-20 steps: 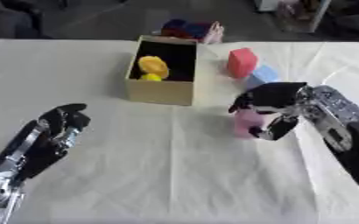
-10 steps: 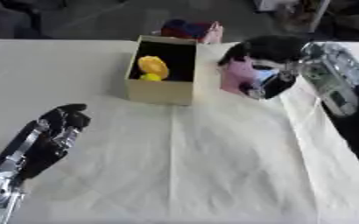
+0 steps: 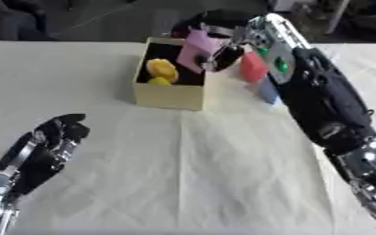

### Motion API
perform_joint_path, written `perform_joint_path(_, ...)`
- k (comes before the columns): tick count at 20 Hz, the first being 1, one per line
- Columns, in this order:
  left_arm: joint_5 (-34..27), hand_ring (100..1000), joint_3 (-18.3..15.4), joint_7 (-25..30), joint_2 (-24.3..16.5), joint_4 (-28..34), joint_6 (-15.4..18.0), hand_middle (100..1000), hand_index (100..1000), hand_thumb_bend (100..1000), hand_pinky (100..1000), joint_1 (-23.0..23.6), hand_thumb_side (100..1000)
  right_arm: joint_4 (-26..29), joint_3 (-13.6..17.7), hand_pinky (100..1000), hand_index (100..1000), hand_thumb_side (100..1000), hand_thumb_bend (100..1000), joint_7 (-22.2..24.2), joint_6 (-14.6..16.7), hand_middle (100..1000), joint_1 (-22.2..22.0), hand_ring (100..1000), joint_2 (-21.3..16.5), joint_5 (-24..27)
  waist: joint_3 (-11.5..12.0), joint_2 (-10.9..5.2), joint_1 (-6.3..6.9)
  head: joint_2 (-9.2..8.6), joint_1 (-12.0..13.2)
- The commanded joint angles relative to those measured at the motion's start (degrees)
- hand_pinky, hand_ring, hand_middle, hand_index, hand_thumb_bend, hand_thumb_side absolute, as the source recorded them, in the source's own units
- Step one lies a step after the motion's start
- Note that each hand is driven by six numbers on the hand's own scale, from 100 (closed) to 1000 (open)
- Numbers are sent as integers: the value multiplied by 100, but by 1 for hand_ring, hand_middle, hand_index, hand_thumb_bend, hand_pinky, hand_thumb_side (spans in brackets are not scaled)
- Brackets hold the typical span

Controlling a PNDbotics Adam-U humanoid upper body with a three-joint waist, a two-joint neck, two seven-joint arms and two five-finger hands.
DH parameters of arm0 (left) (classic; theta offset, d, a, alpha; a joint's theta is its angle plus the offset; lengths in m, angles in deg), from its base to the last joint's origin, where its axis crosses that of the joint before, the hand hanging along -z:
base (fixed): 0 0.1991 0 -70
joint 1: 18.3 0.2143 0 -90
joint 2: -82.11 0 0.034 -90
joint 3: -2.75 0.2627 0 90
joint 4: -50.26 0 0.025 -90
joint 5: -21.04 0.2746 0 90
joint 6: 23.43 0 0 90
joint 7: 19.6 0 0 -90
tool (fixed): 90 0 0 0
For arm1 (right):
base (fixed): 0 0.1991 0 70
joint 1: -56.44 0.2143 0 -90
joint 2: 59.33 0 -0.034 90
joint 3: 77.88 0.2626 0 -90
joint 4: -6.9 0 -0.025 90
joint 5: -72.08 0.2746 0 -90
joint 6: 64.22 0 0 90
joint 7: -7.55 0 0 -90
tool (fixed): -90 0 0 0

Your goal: Pick up objects on the table and place them in the box.

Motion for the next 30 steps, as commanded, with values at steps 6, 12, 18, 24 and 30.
perform_joint_path(6, -55, 739, 37, 63, -1, 86, 4, 658, 864, 100, 809, -77, 699, -606, 427, 816, 954, 299, 100, -1285, -611, 823, 206, 737, 370, -1520, 72, -99, 105, -18, -117)
perform_joint_path(12, -54, 739, 36, 68, 5, 90, 2, 658, 864, 100, 810, -68, 702, -669, 392, 856, 989, 720, 214, -1457, -509, 944, 203, 863, 343, -1557, 48, -107, 88, -18, -111)
perform_joint_path(18, -50, 740, 28, 63, -1, 89, 2, 658, 864, 100, 810, -59, 703, -310, 380, 882, 1000, 649, 189, -1153, -276, 976, 241, 897, 130, -886, -8, -113, 80, -18, -93)
perform_joint_path(24, -25, 740, -17, 24, -41, 91, -9, 657, 865, 100, 811, -27, 707, -78, 609, 922, 1000, 320, 136, -531, -139, 999, 185, 931, -626, -5, -73, -123, 2, -18, -7)
perform_joint_path(30, 14, 740, -58, -20, -104, 92, -18, 656, 865, 100, 811, 10, 710, 17, 648, 930, 1000, 100, 209, 326, -145, 1000, -257, 976, -1594, 287, -187, -146, -102, -18, 164)
